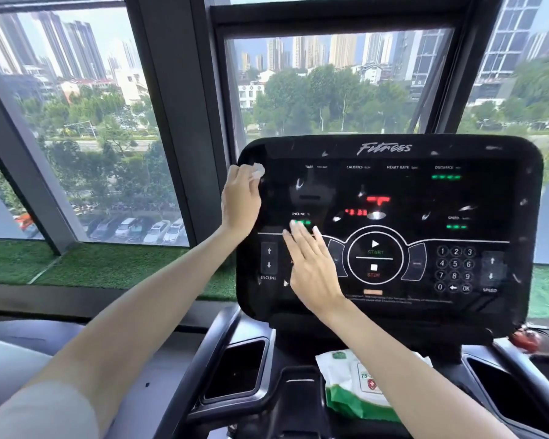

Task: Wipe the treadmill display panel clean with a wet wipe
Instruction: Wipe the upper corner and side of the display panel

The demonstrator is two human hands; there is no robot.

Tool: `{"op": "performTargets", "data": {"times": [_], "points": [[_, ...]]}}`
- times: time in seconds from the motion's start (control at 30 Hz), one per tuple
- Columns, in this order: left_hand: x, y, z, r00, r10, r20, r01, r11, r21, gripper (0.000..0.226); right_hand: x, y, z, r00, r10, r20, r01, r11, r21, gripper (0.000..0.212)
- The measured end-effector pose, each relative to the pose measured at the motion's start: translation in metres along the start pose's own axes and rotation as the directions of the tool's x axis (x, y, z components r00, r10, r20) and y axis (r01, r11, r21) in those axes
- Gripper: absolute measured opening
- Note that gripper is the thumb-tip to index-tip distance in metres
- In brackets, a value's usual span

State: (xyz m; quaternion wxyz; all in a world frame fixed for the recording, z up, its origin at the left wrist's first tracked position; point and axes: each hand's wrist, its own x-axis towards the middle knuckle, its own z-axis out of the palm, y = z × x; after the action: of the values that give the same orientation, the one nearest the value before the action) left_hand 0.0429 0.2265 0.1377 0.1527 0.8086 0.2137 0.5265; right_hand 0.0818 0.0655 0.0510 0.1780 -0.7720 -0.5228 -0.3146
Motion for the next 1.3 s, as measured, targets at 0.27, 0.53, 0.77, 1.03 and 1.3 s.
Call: {"op": "performTargets", "data": {"times": [0.27,0.53,0.77,1.03,1.3], "points": [[0.030,0.047,0.027,0.998,0.059,0.006,-0.058,0.997,-0.056,0.029,0.070,0.056,-0.052,0.958,0.265,-0.111,-0.257,0.963,0.083,0.077],[0.041,0.049,0.034,0.950,-0.248,-0.189,0.230,0.967,-0.112,0.039,0.068,0.071,-0.038,0.987,0.162,-0.020,-0.162,0.986,-0.031,0.081],[0.045,0.037,0.032,0.994,-0.010,-0.109,0.012,1.000,0.022,0.042,0.068,0.074,-0.039,0.990,0.141,-0.018,-0.141,0.989,-0.040,0.080],[0.037,0.064,0.054,0.959,0.272,0.077,-0.275,0.961,0.021,0.042,0.069,0.074,-0.039,0.990,0.138,-0.016,-0.138,0.987,-0.081,0.078],[0.044,0.053,0.048,0.992,-0.047,-0.114,0.038,0.996,-0.081,0.034,0.070,0.071,-0.043,0.989,0.140,0.041,-0.132,0.980,-0.146,0.082]]}}
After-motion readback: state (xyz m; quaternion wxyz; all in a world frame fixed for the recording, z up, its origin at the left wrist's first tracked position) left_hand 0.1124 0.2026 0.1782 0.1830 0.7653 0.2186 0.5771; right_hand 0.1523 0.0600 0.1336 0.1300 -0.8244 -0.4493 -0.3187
